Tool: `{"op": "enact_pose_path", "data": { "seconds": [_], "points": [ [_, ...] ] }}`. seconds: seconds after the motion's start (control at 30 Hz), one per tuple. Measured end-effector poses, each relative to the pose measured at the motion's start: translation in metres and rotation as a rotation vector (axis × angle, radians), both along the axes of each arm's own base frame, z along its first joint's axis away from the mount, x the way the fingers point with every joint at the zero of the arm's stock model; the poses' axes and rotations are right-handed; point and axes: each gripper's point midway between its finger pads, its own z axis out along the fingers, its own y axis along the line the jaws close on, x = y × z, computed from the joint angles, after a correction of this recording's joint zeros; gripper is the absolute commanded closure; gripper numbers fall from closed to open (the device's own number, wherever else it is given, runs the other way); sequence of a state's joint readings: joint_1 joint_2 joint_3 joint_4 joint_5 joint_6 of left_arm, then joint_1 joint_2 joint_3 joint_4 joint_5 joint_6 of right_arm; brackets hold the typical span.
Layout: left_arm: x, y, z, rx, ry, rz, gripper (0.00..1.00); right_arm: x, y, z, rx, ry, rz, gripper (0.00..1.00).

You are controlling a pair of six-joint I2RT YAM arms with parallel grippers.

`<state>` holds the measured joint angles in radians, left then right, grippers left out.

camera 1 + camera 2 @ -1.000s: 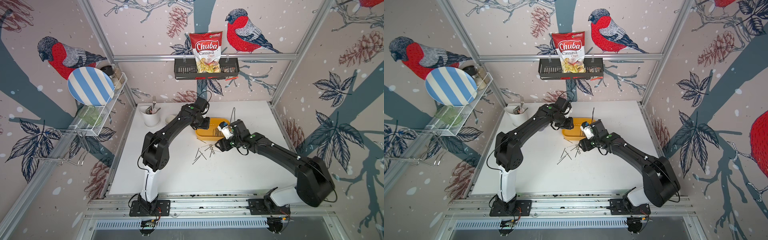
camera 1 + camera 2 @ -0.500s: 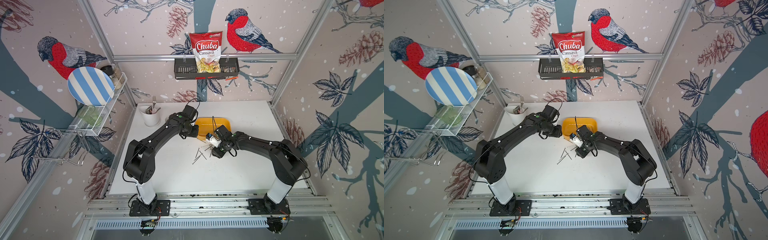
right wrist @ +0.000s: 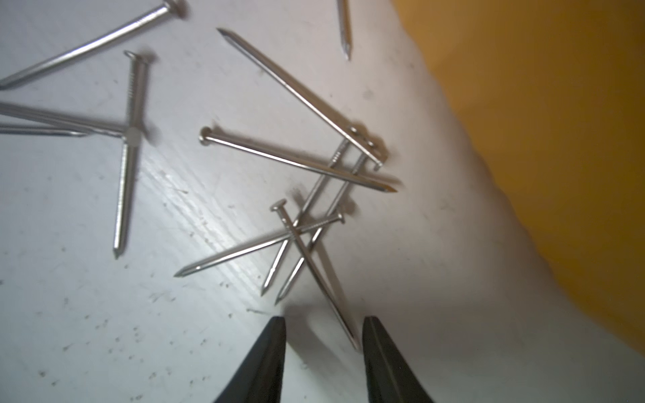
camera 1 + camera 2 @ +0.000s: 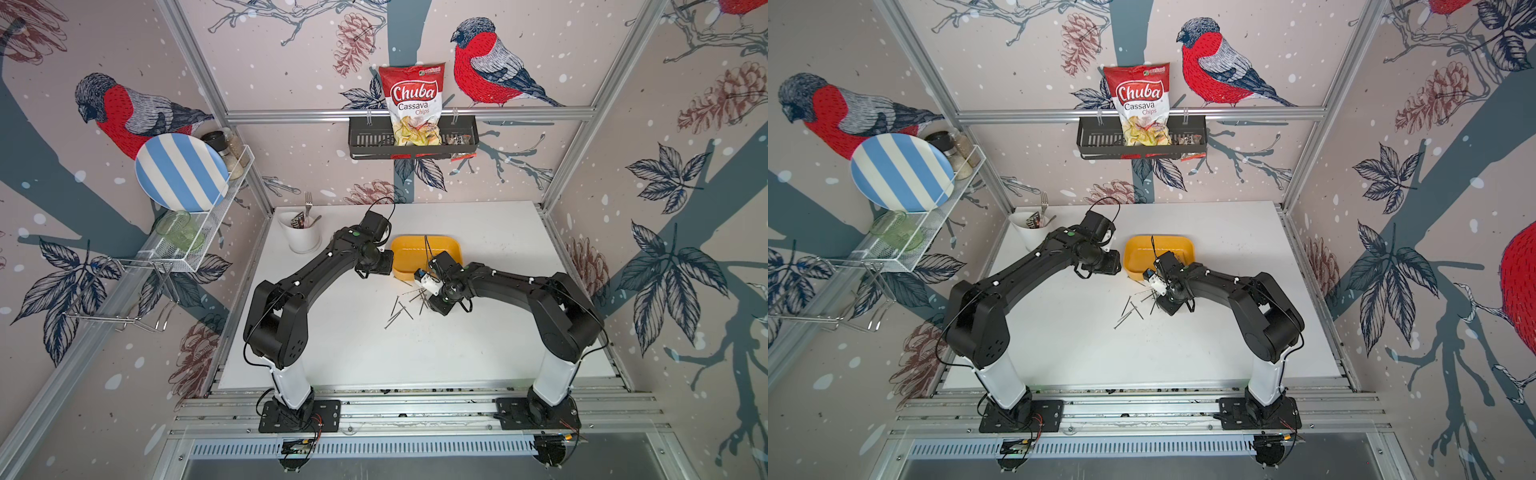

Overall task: Put the nails on the desktop into the storage box
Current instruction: Pick up the nail from the center of the board.

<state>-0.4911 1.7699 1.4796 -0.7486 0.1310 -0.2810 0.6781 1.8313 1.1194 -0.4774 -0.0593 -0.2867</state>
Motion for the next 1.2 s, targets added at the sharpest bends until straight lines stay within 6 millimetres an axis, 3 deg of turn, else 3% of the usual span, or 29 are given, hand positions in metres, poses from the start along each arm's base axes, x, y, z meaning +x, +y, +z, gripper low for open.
{"op": "enact_pose_path", "data": {
  "seconds": [0.23,0.53,0.8,1.2],
  "points": [
    [-0.002,0.004,-0.006,0.007,0.015,0.004,0.54,0.008,-0.003,-0.002,0.000,-0.001,-0.011,0.60],
    [-0.004,0.006,-0.010,0.009,0.026,0.007,0.54,0.012,0.011,-0.004,0.035,0.009,0.019,0.60],
    [-0.007,0.008,-0.016,0.017,0.041,0.009,0.53,0.014,0.018,-0.006,0.075,-0.002,0.029,0.71],
    [-0.015,0.012,-0.023,0.022,0.060,0.016,0.53,0.004,0.027,-0.004,0.116,-0.026,0.062,0.98]
  ]
}}
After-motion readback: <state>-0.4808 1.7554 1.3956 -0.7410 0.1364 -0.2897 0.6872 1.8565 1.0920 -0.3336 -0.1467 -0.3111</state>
